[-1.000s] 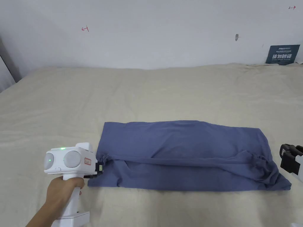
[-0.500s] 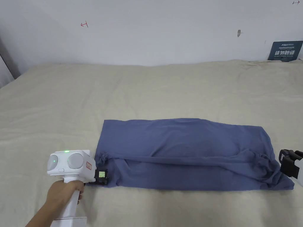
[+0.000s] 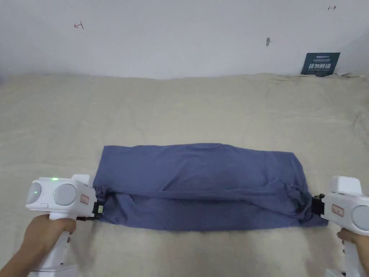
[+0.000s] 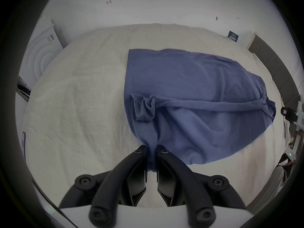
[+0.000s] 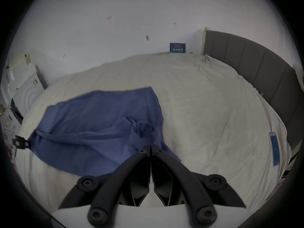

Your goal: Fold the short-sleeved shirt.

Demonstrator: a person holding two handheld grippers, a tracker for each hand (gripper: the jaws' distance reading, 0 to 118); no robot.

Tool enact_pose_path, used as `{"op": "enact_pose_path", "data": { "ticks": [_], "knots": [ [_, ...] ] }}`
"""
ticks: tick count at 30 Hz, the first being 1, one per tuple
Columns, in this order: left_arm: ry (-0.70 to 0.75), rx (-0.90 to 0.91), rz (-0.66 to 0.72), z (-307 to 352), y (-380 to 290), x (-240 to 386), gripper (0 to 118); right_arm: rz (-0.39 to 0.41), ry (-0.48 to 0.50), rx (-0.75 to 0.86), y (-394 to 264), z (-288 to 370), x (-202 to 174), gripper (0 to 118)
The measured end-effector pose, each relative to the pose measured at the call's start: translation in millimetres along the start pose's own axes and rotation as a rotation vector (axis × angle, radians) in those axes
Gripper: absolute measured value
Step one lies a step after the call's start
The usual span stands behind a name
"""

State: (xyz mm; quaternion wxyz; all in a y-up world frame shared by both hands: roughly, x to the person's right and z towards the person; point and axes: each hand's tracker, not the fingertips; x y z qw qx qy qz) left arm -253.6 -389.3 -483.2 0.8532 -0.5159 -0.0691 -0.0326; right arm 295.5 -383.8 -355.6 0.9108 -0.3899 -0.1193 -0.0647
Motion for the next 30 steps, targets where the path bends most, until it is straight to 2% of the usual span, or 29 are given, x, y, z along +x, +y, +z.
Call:
{"op": "enact_pose_path", "data": {
  "ticks": [3, 5, 6, 7, 8, 9, 10, 16, 18, 19, 20, 21, 24, 27, 30],
  "knots": [
    [-0.014, 0.018, 0.006, 9, 5, -1, 9, 0.031, -0.027, -0.076, -4, -20, 1, 1],
    [-0.020, 0.030, 0.009, 12, 6, -2, 9, -0.005, 0.000, -0.131, -6, -31, 3, 7],
    [-0.022, 0.036, 0.010, 14, 6, -2, 9, -0.037, 0.002, -0.145, -7, -34, 5, 19],
    [-0.025, 0.037, 0.013, 15, 6, -2, 9, -0.033, -0.013, -0.146, -8, -37, 6, 41],
    [-0.030, 0.040, 0.014, 17, 6, -2, 9, -0.025, -0.017, -0.146, -8, -39, 6, 56],
    [-0.034, 0.042, 0.014, 18, 5, -2, 9, -0.017, -0.031, -0.151, -9, -41, 7, 62],
    [-0.034, 0.040, 0.013, 18, 5, -2, 9, -0.006, -0.040, -0.155, -9, -43, 7, 62],
    [-0.040, 0.047, 0.028, 18, 3, -4, 9, 0.019, -0.045, -0.199, -8, -55, 3, 62],
    [-0.040, 0.048, 0.031, 19, 2, -4, 9, 0.042, -0.040, -0.190, -7, -52, 1, 57],
    [-0.039, 0.049, 0.031, 19, 2, -4, 9, 0.051, -0.028, -0.192, -6, -51, -1, 38],
    [-0.038, 0.049, 0.030, 19, 2, -5, 9, 0.060, -0.024, -0.195, -6, -50, -2, 10],
    [-0.038, 0.050, 0.031, 20, 1, -4, 9, 0.071, -0.030, -0.186, -6, -46, -4, 4],
    [-0.038, 0.055, 0.036, 22, -1, -4, 9, 0.113, -0.037, -0.164, -6, -36, -5, 4],
    [-0.040, 0.059, 0.051, 25, -4, -7, 9, 0.068, 0.004, -0.143, -3, -18, 2, 4],
    [-0.046, 0.066, 0.073, 29, -8, -11, 9, 0.061, 0.020, -0.116, 0, 4, 7, 3]
  ]
}}
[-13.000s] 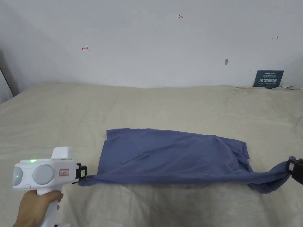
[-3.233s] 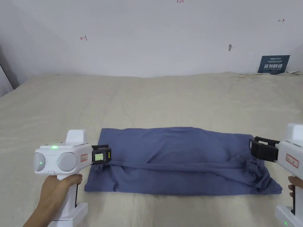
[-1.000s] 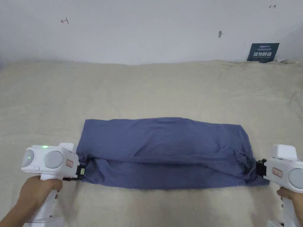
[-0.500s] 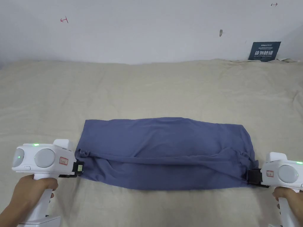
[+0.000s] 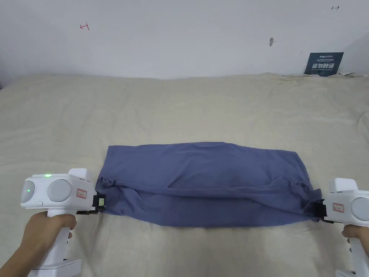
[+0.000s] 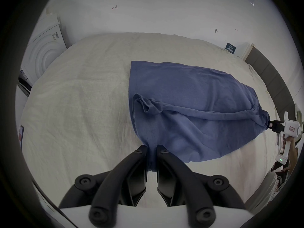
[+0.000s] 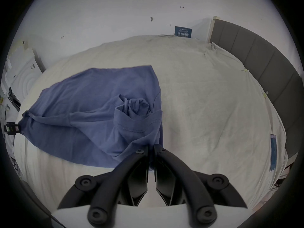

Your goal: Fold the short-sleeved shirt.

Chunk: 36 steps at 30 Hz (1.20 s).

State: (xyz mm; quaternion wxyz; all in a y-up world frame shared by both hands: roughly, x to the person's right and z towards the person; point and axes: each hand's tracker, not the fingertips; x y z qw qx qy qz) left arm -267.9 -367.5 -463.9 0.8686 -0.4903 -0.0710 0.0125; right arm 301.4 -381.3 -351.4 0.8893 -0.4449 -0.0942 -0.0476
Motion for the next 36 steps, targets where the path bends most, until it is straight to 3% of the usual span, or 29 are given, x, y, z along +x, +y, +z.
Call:
{"op": "enact_pose_path", "data": {
  "ticks": [10, 22, 36],
  "knots": [
    [-0.062, 0.014, 0.093, 36, -39, -17, 9, -0.097, 0.102, 0.024, -24, 74, 17, 3],
    [-0.061, -0.042, 0.090, 83, -118, -38, 9, -0.110, 0.154, -0.036, -104, 125, 25, 3],
    [0.015, -0.153, 0.114, 33, -155, -45, 9, -0.125, 0.057, -0.189, -143, 56, 23, 3]
  ]
}}
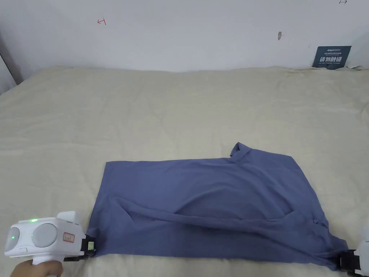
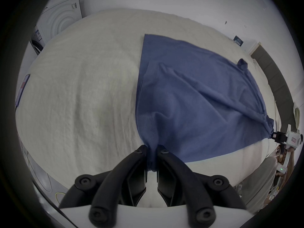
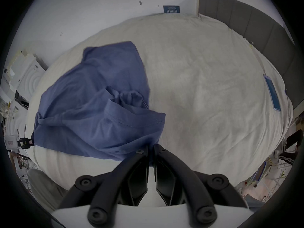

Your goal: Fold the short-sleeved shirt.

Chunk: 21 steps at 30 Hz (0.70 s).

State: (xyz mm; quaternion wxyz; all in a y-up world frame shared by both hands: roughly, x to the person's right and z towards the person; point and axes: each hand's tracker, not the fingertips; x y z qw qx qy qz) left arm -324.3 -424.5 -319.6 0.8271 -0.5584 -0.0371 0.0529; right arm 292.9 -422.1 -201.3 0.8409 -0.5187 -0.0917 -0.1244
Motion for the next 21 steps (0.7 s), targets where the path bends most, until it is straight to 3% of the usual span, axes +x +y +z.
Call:
{"op": "enact_pose_path", "data": {
  "ticks": [11, 12, 14, 15, 16, 17, 19, 21],
  "knots": [
    [0.021, 0.020, -0.017, 1, -2, 4, 11, 0.030, -0.032, 0.011, -4, 8, -10, 5],
    [0.022, 0.026, -0.019, 3, -2, 5, 16, 0.035, -0.031, 0.013, -3, 11, -11, 5],
    [0.047, 0.026, -0.024, 8, -1, 8, 47, 0.038, -0.052, 0.036, 0, 19, -15, 20],
    [0.056, 0.037, -0.033, 11, 0, 9, 69, 0.040, -0.053, 0.049, 2, 24, -15, 36],
    [0.067, 0.052, -0.039, 15, 1, 10, 94, 0.042, -0.050, 0.061, 4, 28, -16, 60],
    [0.082, 0.074, -0.039, 21, 2, 13, 109, 0.040, -0.037, 0.084, 7, 35, -18, 78],
    [0.083, 0.134, -0.047, 35, 7, 17, 115, 0.040, -0.008, 0.141, 14, 48, -23, 98],
    [0.083, 0.185, -0.043, 51, 15, 22, 115, 0.048, 0.007, 0.214, 22, 65, -32, 98]
  ]
}}
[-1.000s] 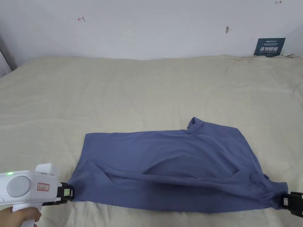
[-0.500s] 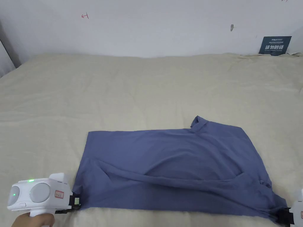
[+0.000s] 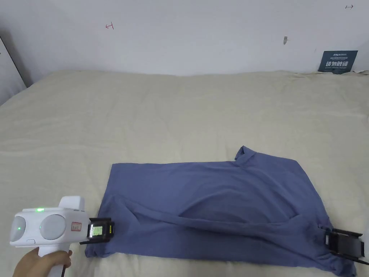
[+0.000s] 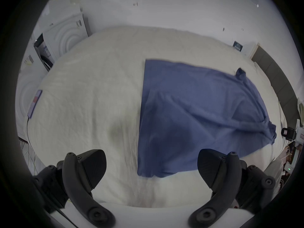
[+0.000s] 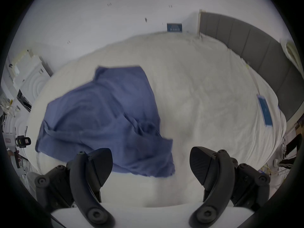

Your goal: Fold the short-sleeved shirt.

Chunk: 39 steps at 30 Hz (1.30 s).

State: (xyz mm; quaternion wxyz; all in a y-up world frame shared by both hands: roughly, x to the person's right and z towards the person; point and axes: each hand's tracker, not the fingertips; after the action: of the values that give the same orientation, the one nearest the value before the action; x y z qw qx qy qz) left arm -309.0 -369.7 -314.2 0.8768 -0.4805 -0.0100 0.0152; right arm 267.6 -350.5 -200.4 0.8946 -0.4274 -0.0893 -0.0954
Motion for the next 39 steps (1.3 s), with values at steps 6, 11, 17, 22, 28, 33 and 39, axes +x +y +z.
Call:
{"op": "enact_pose_path", "data": {
  "ticks": [6, 11, 17, 22, 28, 33, 39],
  "knots": [
    [-0.005, 0.205, -0.007, 40, 33, 13, 115, 0.021, 0.037, 0.209, 36, 40, -28, 98],
    [-0.039, 0.370, -0.031, 70, 59, 29, 114, 0.064, 0.022, 0.386, 60, 63, -50, 98],
    [-0.057, 0.539, -0.061, 91, 83, 50, 101, 0.132, -0.025, 0.547, 79, 73, -71, 93],
    [-0.072, 0.585, -0.085, 86, 98, 66, 46, 0.147, -0.023, 0.597, 90, 66, -79, 36],
    [-0.105, 0.586, -0.081, 52, 115, 66, 0, 0.152, -0.038, 0.606, 99, 43, -82, 0],
    [-0.112, 0.517, -0.059, 17, 134, 61, 0, 0.156, -0.058, 0.589, 108, 22, -84, 0],
    [-0.117, 0.346, -0.005, -43, 170, 42, 0, 0.158, -0.064, 0.560, 122, 1, -85, 0]
  ]
}}
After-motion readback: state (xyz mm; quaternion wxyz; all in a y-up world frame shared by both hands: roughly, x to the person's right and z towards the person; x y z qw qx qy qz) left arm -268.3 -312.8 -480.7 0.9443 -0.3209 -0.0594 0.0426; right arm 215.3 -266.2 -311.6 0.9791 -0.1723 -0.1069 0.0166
